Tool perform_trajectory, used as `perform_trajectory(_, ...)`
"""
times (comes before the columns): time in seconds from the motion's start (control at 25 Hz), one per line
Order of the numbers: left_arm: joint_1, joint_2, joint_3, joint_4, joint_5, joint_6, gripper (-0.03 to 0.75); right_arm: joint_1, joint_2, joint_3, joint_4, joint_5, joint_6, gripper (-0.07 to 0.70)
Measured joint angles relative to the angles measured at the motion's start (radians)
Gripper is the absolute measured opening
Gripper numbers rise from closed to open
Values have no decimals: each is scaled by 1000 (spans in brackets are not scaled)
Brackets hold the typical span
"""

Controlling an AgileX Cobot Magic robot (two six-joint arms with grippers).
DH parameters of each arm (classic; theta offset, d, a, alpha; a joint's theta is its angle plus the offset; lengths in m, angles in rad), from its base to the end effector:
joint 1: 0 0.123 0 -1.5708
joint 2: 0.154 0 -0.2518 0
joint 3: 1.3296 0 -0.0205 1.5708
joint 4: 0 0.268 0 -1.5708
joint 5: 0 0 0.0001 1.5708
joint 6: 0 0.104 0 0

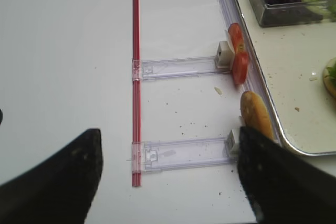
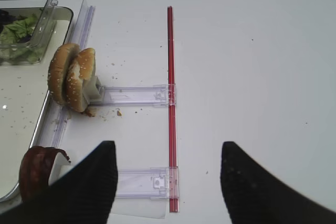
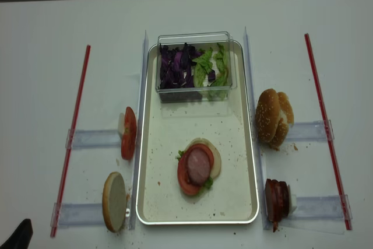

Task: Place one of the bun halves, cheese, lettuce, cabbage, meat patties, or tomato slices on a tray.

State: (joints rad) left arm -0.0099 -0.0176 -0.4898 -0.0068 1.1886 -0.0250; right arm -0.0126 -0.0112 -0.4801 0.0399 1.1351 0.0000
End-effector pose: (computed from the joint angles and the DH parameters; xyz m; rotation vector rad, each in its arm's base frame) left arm 0.0472 -0.0011 0.2661 -0.0155 2.1649 -0.0284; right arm 0.0522 0.0031 0.2676 0.0099 2.1269 0.0410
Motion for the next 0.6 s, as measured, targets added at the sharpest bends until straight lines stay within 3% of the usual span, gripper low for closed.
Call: perform_trajectory(0.6,0,0,0,0,0,0,492,0,0,0,0,0,0,456)
